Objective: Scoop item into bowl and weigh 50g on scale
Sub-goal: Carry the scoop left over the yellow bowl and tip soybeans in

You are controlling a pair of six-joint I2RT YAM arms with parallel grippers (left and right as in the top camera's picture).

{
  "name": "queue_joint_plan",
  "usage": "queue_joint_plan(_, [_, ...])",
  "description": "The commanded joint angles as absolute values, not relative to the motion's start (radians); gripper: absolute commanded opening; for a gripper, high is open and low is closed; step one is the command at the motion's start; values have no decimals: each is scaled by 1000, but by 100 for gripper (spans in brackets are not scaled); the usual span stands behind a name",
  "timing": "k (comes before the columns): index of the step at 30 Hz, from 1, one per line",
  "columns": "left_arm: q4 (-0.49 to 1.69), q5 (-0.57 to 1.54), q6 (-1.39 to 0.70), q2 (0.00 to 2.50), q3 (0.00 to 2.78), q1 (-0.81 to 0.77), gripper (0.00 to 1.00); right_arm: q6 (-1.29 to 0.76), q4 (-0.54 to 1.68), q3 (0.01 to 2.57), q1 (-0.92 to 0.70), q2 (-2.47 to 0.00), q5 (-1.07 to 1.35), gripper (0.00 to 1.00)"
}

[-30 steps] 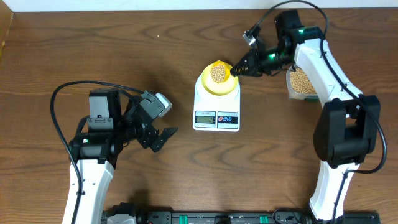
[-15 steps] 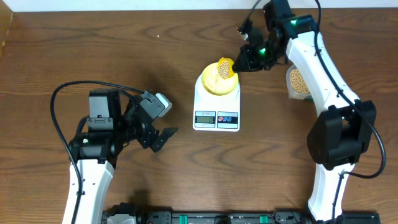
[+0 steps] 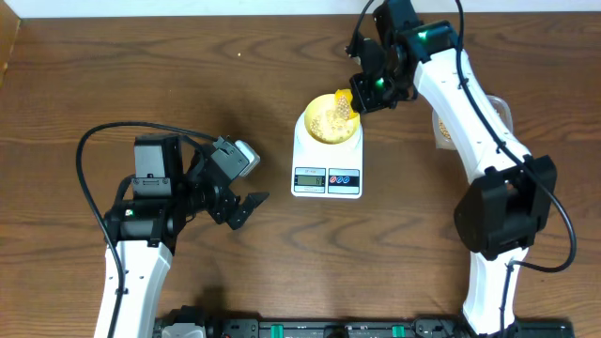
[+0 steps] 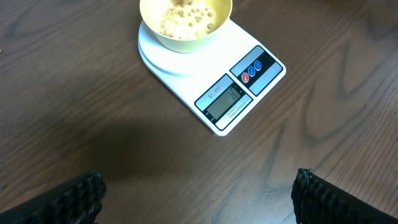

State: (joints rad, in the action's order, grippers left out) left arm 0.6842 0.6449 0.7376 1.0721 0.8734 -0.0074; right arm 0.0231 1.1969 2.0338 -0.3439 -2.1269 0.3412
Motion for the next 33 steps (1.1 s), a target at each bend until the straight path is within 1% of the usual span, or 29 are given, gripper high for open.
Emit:
queue_joint_plan(1, [687,641,744,1077,870,-3,97,99,1204,2067,-371,-2082,323,1])
queue_joint_plan(4, [687,641,744,1077,870,-3,98,152,1211,2068,-383,-2065,313,1])
queue_joint_plan(13, [687,641,744,1077,870,-3,97,200,1217,2067,-402,-2004,204,1])
queue_joint_plan(24, [687,641,744,1077,870,-3,98,294,1215,2067,-485,-1975,28,1])
queue_joint_plan(30, [687,641,744,1077,870,-3,98,297,1209,2067,-537,-1975,-124,1])
queue_joint_plan(33, [687,641,744,1077,870,-3,98,297,1200,2068,-543,-1975,-121,1])
